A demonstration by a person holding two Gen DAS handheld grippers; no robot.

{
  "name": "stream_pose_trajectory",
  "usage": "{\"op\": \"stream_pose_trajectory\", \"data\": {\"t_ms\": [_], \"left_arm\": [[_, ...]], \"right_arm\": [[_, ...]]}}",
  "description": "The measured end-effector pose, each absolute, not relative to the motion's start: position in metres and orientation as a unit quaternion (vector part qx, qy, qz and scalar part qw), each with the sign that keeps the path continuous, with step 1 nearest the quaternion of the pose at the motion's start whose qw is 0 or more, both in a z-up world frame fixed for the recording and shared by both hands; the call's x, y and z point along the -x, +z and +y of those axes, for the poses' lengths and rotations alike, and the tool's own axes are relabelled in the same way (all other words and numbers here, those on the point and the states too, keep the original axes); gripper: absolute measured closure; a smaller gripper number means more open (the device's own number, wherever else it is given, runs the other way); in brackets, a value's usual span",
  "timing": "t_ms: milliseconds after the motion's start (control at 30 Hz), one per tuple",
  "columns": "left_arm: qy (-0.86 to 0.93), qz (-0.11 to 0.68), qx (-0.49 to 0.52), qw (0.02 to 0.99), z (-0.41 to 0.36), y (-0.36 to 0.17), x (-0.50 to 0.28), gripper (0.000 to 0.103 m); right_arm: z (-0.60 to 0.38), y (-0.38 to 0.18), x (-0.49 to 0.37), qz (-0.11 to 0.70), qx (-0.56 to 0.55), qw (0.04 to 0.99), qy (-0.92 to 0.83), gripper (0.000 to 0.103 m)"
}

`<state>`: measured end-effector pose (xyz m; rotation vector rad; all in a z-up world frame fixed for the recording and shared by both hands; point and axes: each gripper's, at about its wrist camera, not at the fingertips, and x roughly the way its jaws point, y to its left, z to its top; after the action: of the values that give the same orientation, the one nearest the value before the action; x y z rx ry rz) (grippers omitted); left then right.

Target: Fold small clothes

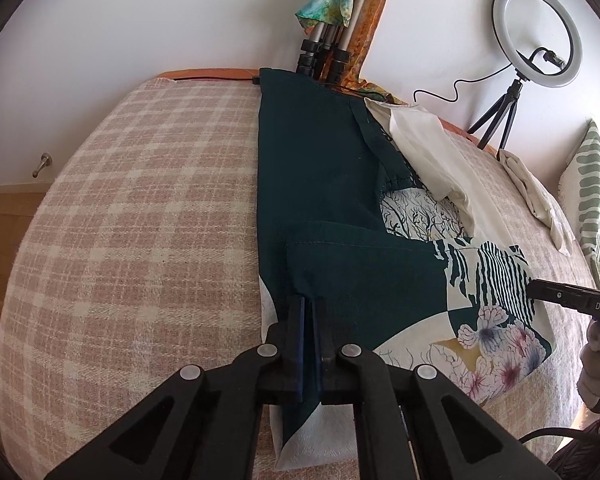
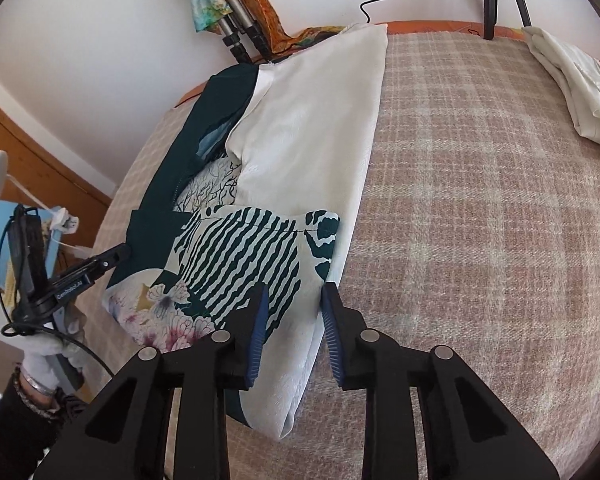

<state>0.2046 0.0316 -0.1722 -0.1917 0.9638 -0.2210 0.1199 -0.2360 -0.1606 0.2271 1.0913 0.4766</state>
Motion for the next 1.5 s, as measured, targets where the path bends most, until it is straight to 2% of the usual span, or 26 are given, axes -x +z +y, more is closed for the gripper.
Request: {"op": "stream_pose_trajectory", "data": {"t_ms": [167,367,400,467,500,700,900,967,1033,1067,1233,1500], "left_arm": [[-0.091,0.451,0.078,0.884,0.036,-0.169,-0.201,0.103],[-0.083,0.460,0.079,0.880,0.035,-0.173,-0.202,0.102],[-0.082,0.462,0.085,0.879,0.036,-0.171,-0.203,0.087],[-0.084,0.454,0.092,0.882,0.039,-0.164,-0.202,0.065],[-0.082,0.446,0.092,0.887,0.040,-0.159,-0.201,0.068],[-0.088,0.425,0.088,0.896,0.039,-0.138,-0.203,0.068],[-0.107,0.427,0.078,0.895,0.030,-0.123,-0.219,0.067],[-0.117,0.414,0.078,0.899,0.028,-0.110,-0.227,0.064],[-0.122,0.405,0.081,0.902,0.028,-0.098,-0.239,0.062],[-0.125,0.401,0.082,0.904,0.028,-0.093,-0.245,0.061],[-0.120,0.390,0.066,0.911,0.028,-0.080,-0.281,0.061],[-0.122,0.420,0.073,0.896,0.036,-0.104,-0.342,0.059]], "right_arm": [[-0.227,-0.161,-0.120,0.505,-0.083,0.831,0.220,0.099],[-0.219,-0.162,-0.117,0.503,-0.044,0.840,0.201,0.100],[-0.219,-0.160,-0.116,0.503,-0.039,0.841,0.196,0.100],[-0.220,-0.155,-0.115,0.499,-0.029,0.845,0.187,0.100],[-0.223,-0.151,-0.114,0.496,-0.029,0.849,0.180,0.100],[-0.247,-0.129,-0.121,0.479,-0.090,0.855,0.177,0.099],[-0.252,-0.109,-0.131,0.460,-0.089,0.867,0.171,0.099],[-0.254,-0.099,-0.136,0.451,-0.099,0.870,0.175,0.091],[-0.257,-0.089,-0.144,0.437,-0.110,0.875,0.178,0.055],[-0.259,-0.084,-0.147,0.426,-0.112,0.880,0.175,0.049],[-0.260,-0.068,-0.173,0.421,-0.091,0.888,0.164,0.048],[-0.269,-0.082,-0.236,0.455,-0.080,0.874,0.153,0.048]]}}
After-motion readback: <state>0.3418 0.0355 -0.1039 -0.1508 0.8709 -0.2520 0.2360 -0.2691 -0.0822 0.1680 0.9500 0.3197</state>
